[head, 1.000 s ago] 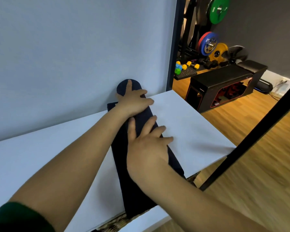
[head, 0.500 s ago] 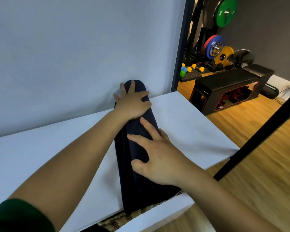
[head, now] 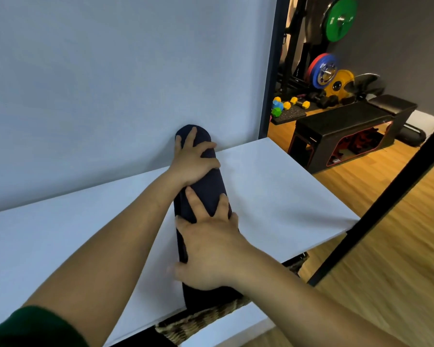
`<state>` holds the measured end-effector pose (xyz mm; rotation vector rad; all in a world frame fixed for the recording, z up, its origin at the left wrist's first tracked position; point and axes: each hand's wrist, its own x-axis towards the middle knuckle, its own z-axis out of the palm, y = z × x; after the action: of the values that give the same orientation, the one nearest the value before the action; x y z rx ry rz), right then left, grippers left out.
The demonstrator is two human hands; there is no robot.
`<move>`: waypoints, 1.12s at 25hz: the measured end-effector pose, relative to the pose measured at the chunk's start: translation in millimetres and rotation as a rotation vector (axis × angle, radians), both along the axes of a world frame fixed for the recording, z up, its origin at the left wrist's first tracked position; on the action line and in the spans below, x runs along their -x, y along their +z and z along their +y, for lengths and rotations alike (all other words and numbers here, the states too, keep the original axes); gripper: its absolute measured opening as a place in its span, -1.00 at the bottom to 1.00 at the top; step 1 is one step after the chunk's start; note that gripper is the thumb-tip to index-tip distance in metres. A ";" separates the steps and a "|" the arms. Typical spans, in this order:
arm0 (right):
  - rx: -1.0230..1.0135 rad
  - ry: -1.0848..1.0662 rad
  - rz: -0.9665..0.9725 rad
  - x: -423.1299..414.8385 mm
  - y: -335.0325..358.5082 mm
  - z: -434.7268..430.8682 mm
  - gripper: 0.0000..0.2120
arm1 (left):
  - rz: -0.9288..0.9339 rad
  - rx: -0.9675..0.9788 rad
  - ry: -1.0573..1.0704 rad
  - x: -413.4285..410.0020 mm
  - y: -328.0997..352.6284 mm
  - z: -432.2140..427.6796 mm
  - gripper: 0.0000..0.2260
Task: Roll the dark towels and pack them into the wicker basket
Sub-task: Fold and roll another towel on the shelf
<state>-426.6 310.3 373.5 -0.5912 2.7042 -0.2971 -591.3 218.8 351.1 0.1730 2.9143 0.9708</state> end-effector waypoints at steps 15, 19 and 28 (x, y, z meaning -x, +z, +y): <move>0.135 -0.012 -0.008 -3.9 0.1 15.2 -0.29 | 0.032 0.079 0.060 -5.7 -2.2 -2.6 -0.31; 0.186 -0.039 0.029 12.9 10.1 24.6 -0.46 | 0.292 0.201 -0.101 -4.7 -0.6 1.3 -0.50; 0.292 -0.181 0.042 0.1 -16.3 -5.0 -0.37 | 0.009 -0.095 -0.069 2.9 -11.9 -18.8 -0.41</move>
<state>-426.7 305.4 357.3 -0.4334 2.7797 -0.7436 -594.2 199.9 339.2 0.2821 2.8501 1.1009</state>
